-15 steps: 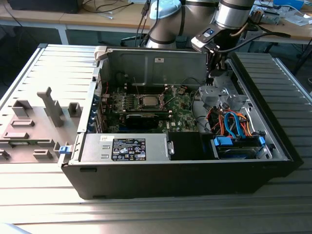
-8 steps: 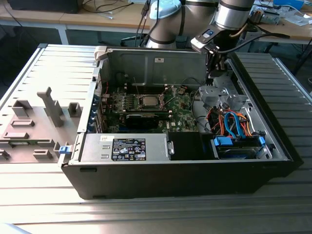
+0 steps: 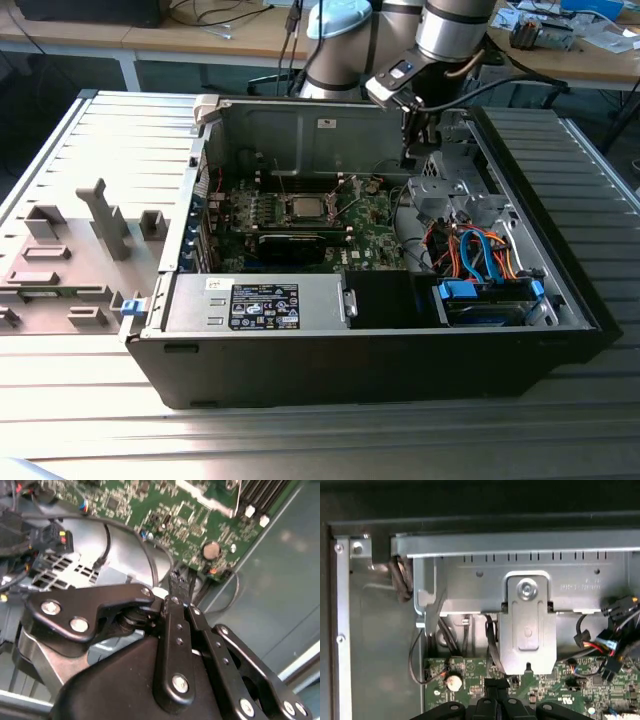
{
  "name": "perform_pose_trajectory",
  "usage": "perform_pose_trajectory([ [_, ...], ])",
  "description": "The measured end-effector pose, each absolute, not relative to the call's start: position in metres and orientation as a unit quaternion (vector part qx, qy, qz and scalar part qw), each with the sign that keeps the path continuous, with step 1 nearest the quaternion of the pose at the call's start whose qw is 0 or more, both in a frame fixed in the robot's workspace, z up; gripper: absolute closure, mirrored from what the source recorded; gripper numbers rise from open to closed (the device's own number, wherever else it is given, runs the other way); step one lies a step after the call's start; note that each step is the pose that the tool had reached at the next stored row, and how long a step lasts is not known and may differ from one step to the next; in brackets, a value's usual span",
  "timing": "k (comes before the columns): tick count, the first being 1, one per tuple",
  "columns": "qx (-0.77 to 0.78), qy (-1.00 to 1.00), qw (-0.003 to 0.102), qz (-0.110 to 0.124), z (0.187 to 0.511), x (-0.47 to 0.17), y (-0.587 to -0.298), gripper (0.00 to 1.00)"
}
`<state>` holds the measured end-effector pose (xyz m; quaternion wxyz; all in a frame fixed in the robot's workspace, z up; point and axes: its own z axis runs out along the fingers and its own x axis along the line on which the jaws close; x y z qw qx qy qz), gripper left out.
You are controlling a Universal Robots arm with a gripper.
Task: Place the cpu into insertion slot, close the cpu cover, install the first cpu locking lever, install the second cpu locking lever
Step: 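Close the cpu cover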
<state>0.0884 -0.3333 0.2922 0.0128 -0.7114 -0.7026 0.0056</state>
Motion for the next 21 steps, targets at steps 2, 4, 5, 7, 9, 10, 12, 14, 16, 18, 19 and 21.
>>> perform_pose_trajectory([
  [2,-0.711,-0.703,0.013,0.006,0.290,0.084,-0.333,0.89],
  [4,-0.711,-0.703,0.013,0.006,0.286,0.081,-0.333,0.89],
  [5,-0.711,-0.703,0.013,0.006,0.284,0.080,-0.333,0.89],
  [7,-0.711,-0.703,0.013,0.006,0.281,0.079,-0.333,0.89],
  [9,-0.711,-0.703,0.013,0.006,0.278,0.079,-0.333,0.89],
  [10,-0.711,-0.703,0.013,0.006,0.278,0.079,-0.333,0.89],
  [12,-0.711,-0.703,0.013,0.006,0.277,0.079,-0.333,0.89],
  [14,-0.711,-0.703,0.013,0.006,0.277,0.079,-0.333,0.89],
  [16,-0.711,-0.703,0.013,0.006,0.277,0.079,-0.333,0.89],
  [18,-0.711,-0.703,0.013,0.006,0.277,0.079,-0.333,0.89],
  [19,-0.711,-0.703,0.013,0.006,0.276,0.079,-0.333,0.89],
  [21,-0.711,-0.703,0.013,0.006,0.276,0.079,-0.333,0.89],
])
